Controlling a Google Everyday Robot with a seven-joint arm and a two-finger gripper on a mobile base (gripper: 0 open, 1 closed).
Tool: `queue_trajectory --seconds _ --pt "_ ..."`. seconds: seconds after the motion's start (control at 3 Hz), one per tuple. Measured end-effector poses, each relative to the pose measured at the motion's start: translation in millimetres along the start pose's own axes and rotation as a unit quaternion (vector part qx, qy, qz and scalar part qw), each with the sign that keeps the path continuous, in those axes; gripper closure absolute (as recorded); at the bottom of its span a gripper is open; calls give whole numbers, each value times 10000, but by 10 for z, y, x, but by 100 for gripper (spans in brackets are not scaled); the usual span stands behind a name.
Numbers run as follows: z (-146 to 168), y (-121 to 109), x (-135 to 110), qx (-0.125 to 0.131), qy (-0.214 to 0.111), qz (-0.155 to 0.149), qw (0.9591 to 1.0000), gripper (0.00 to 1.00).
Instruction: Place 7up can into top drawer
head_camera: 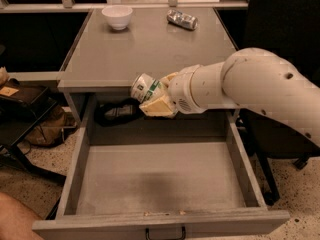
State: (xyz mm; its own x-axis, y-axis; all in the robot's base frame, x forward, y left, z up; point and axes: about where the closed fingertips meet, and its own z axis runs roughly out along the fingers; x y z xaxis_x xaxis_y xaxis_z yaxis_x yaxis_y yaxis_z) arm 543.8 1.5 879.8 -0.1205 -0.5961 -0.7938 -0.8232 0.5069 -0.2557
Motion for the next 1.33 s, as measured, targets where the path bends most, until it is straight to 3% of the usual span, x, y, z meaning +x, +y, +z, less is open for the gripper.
queue_trajectory --seconds 0.33,0.67,1.0,1.33 --pt "6 7 5 -9 -3 4 10000 100" --pt "234 136 578 -178 245 313 9990 100" --pt "466 287 1338 -261 711 726 9945 100" --pt "583 408 1887 -223 1212 971 9876 100"
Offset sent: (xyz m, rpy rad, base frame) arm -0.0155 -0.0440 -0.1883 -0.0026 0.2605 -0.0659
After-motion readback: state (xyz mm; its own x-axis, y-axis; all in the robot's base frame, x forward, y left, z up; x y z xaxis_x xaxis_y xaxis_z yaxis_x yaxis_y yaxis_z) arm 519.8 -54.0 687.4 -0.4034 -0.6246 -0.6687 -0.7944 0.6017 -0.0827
